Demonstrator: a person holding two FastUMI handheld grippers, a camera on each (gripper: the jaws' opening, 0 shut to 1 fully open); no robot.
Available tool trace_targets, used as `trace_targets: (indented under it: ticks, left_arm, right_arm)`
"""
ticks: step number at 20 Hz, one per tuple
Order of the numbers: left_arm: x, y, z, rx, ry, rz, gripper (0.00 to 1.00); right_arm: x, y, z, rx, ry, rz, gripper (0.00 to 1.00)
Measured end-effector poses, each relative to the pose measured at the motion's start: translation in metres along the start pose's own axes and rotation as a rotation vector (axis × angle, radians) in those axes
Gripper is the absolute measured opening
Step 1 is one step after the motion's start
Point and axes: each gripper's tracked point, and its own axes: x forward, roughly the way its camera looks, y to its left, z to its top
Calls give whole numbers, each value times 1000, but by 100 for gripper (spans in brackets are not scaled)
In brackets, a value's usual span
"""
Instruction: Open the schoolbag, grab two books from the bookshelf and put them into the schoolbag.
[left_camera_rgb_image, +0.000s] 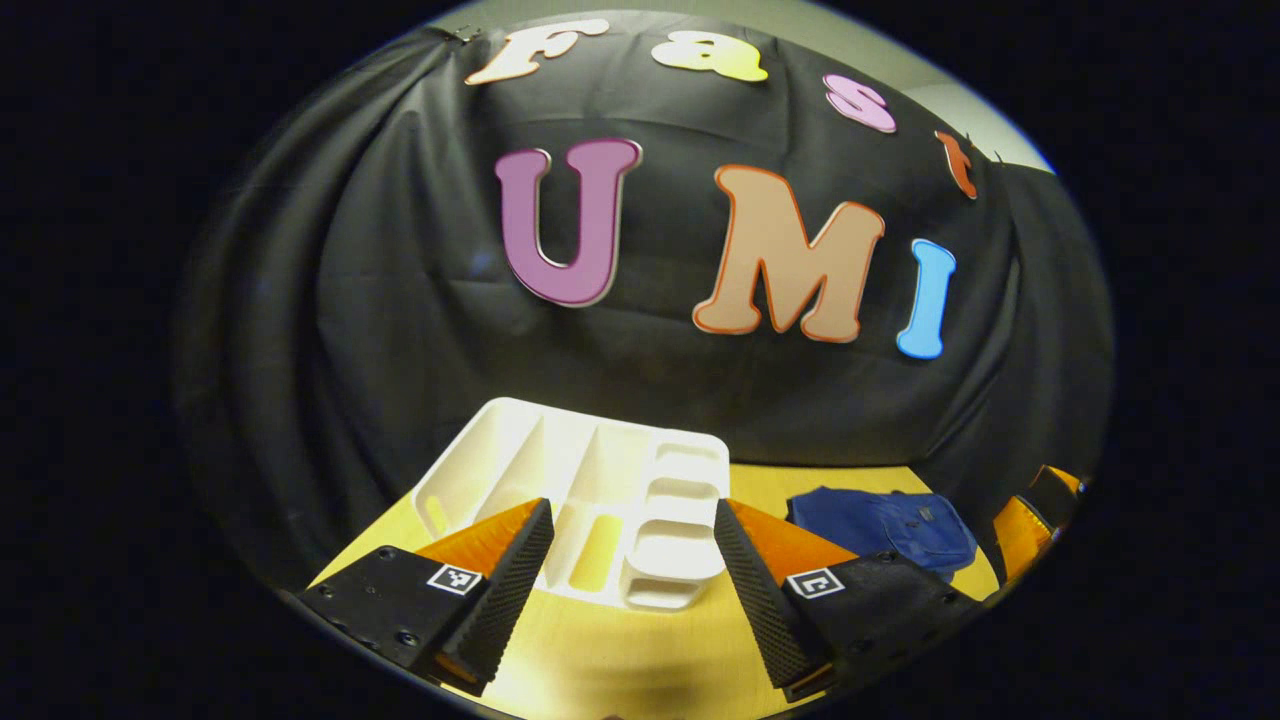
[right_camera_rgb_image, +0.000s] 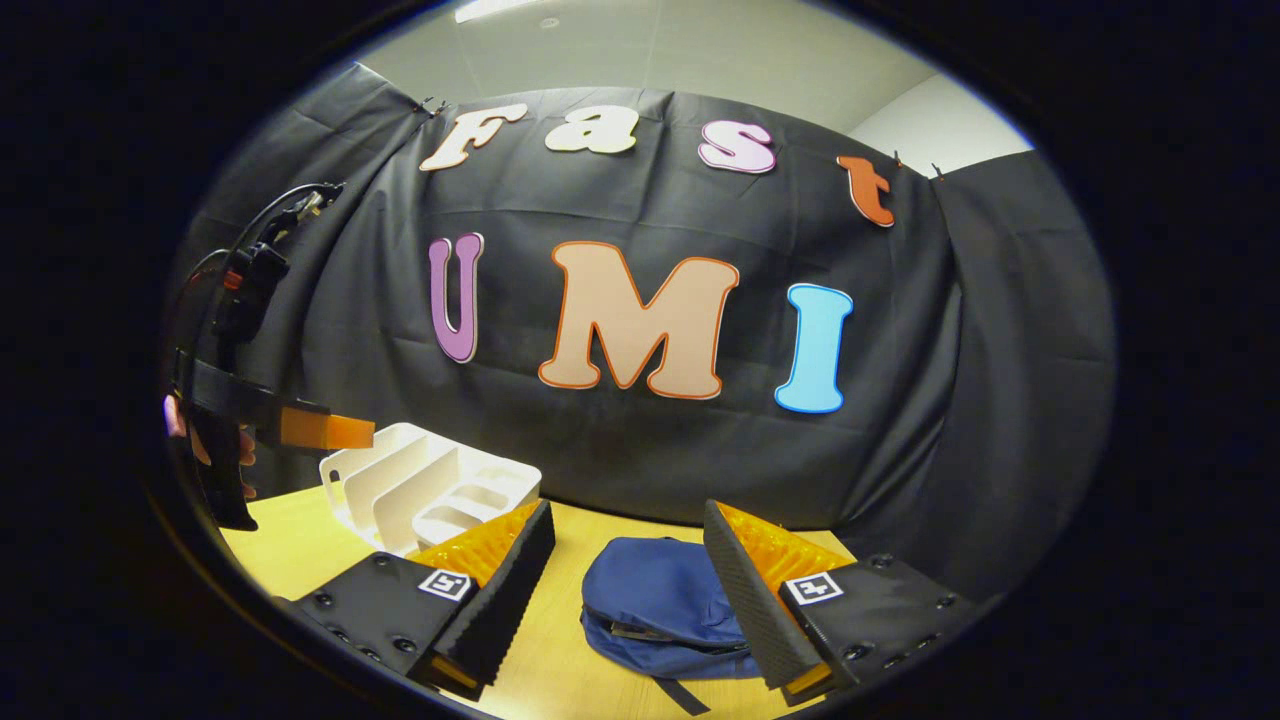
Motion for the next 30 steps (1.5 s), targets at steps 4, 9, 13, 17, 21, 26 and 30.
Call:
trace_targets:
  ticks: [4,9,13,17,21,26,30]
  left_arm:
    - [-8,5,20,42,-115,23,94]
    - [-15,2,23,82,-127,-27,94]
    - [-15,-5,26,93,-132,-75,94]
    - [-5,-19,25,103,-120,-113,94]
    - [-9,-18,19,96,-109,-140,94]
    - [-11,-15,15,118,-99,-156,94]
    - [-13,-12,12,119,-89,-165,94]
  right_arm:
    - [-8,-2,8,9,-22,-32,100]
    - [-19,-22,10,24,-26,-125,97]
    - [-33,-38,17,26,-38,-199,92]
    - [-47,-44,18,19,-35,-253,90]
    - [-56,-42,23,6,-38,-284,90]
    - [-68,-33,21,6,-31,-295,90]
    - [-71,-28,22,5,-30,-298,90]
